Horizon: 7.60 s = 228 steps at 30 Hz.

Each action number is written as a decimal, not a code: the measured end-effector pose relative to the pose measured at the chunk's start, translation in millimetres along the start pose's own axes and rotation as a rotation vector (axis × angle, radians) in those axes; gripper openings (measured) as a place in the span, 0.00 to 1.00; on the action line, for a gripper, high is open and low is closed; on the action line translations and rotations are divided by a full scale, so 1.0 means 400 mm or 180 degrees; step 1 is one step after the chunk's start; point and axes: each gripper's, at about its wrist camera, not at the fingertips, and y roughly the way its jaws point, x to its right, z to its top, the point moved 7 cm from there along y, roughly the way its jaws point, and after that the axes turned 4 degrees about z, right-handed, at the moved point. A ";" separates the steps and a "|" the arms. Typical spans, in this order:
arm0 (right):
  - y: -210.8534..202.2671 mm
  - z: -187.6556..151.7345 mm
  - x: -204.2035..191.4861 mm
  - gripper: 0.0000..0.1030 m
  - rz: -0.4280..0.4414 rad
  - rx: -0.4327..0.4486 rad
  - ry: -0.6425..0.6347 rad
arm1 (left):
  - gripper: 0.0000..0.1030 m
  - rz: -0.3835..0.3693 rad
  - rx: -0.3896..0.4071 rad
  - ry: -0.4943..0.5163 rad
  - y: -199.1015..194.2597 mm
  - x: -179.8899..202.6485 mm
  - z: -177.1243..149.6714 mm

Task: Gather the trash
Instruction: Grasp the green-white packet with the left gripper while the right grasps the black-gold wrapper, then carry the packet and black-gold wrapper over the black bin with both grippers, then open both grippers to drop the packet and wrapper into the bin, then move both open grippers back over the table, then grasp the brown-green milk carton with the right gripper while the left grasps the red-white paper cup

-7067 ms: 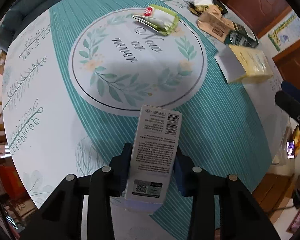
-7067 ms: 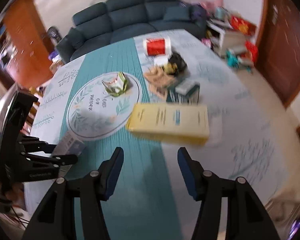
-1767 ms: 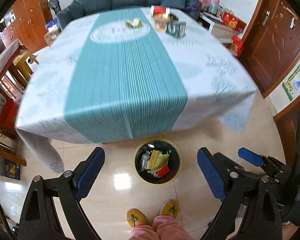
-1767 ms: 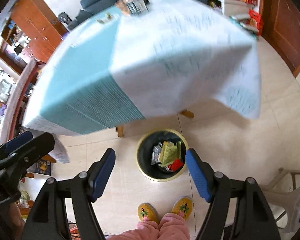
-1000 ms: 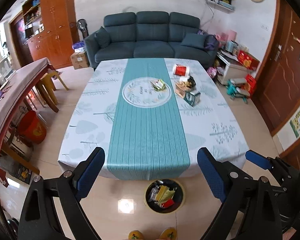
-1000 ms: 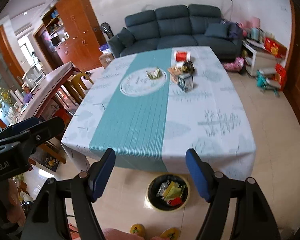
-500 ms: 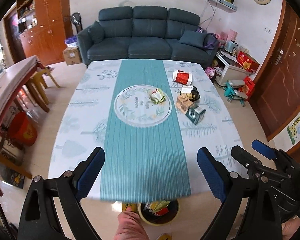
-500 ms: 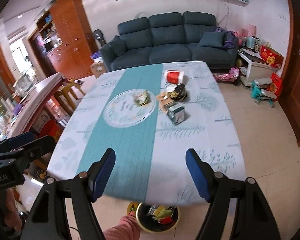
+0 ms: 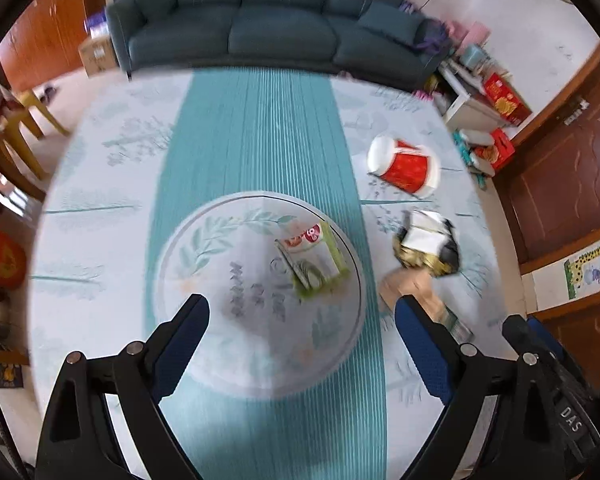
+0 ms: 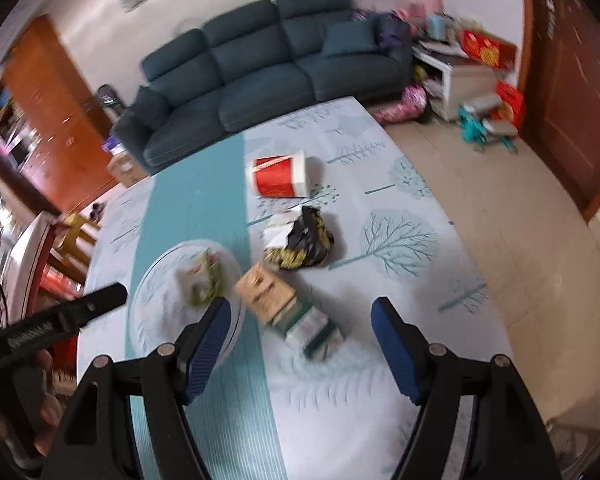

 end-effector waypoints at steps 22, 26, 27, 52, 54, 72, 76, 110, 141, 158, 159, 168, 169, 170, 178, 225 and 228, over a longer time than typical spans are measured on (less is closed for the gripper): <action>0.318 0.088 0.042 0.71 0.0047 -0.0571 0.0489 | 0.71 0.0158 -0.0686 -0.0421 0.313 0.020 0.066; 0.329 0.067 0.027 0.52 0.0090 -0.0612 0.0377 | 0.38 0.0274 -0.0662 -0.0302 0.307 0.018 0.063; 0.326 0.063 0.026 0.51 0.0096 -0.0595 0.0367 | 0.36 0.0236 -0.0656 -0.0280 0.304 0.022 0.063; -0.106 -0.035 -0.049 0.42 0.0732 0.0226 -0.0008 | 0.20 0.0111 0.0382 0.0440 -0.202 0.089 -0.106; -0.147 -0.068 -0.038 0.42 0.0756 0.0259 -0.0070 | 0.20 0.0135 0.0402 0.0473 -0.233 0.101 -0.153; -0.442 -0.487 0.115 0.42 0.0862 0.0078 -0.0653 | 0.20 0.0273 0.0325 0.0493 -0.390 0.227 -0.669; -0.462 -0.565 0.152 0.42 0.0899 -0.0019 -0.0632 | 0.20 0.0310 0.0259 0.0518 -0.399 0.245 -0.757; 0.042 -1.054 0.347 0.44 0.0132 -0.0689 -0.0135 | 0.21 0.0322 -0.0350 0.1297 0.226 0.139 -1.139; 0.418 -1.188 0.394 0.69 0.0145 -0.0845 -0.0405 | 0.80 0.0261 -0.0247 0.1224 0.557 0.058 -1.156; 0.097 -1.083 0.344 0.69 0.0005 -0.0680 -0.0149 | 0.80 0.0230 -0.0145 0.1169 0.173 0.063 -1.130; 0.071 -1.071 0.336 0.69 0.0009 -0.0667 -0.0138 | 0.80 0.0209 -0.0117 0.1177 0.133 0.067 -1.120; -0.229 -0.935 0.214 0.69 0.0058 -0.0426 -0.0141 | 0.81 0.0021 0.0220 0.1323 -0.214 0.102 -1.008; -0.263 -0.915 0.199 0.69 0.0062 -0.0377 -0.0157 | 0.81 0.0005 0.0270 0.1335 -0.249 0.104 -0.995; -0.297 -0.893 0.182 0.69 0.0061 -0.0324 -0.0176 | 0.82 -0.0021 0.0321 0.1349 -0.288 0.108 -0.978; -0.478 -0.745 0.087 0.69 0.0075 0.0098 -0.0321 | 0.83 -0.0130 0.0848 0.1379 -0.522 0.113 -0.866; 0.224 -0.085 -0.063 0.41 0.0516 -0.0855 -0.2196 | 0.96 0.0573 0.0160 0.0052 -0.087 0.140 -0.131; 0.232 -0.077 -0.053 0.35 0.0658 -0.0939 -0.2223 | 0.96 0.0558 0.0152 0.0010 -0.070 0.161 -0.092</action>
